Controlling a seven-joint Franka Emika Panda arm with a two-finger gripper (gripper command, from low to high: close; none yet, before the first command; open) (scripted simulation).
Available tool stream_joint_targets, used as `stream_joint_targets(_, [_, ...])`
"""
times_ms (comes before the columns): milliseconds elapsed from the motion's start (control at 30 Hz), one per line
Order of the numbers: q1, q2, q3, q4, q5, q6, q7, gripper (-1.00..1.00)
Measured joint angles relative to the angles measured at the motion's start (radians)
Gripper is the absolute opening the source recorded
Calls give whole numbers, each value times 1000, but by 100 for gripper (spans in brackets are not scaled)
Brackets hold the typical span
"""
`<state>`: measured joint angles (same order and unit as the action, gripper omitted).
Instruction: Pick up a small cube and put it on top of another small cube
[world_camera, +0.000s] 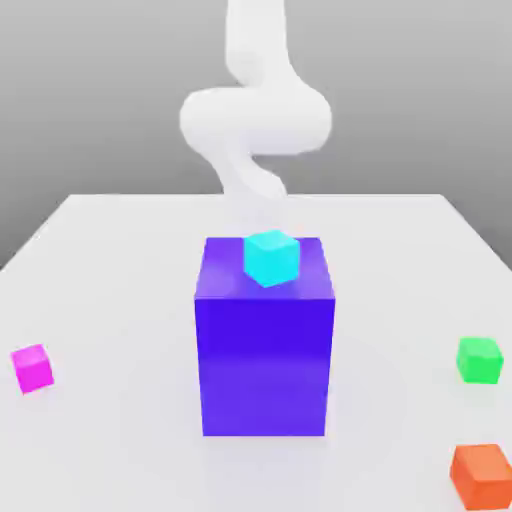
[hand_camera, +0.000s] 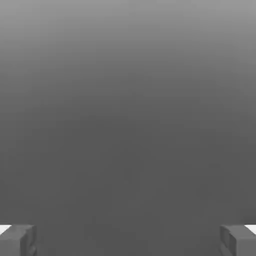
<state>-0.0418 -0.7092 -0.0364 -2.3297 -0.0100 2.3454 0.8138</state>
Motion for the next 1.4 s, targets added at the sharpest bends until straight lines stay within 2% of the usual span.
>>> stream_joint_targets(400, [-190,435,-218,-144,-1,220,32,0])
stream_joint_targets(667, [-349,734,-345,-237,110,363,-27,0])
stream_joint_targets(800, [-435,888,-342,-274,210,434,-90,0])
stream_joint_targets(967, [-562,1069,-198,-241,364,563,-205,0])
stream_joint_targets(1000, [-584,1093,-174,-235,379,582,-217,-100])
stream_joint_targets(1233, [-586,1093,-172,-235,376,581,-214,-100])
stream_joint_targets(1400, [-498,935,-292,-274,231,465,-104,-100])
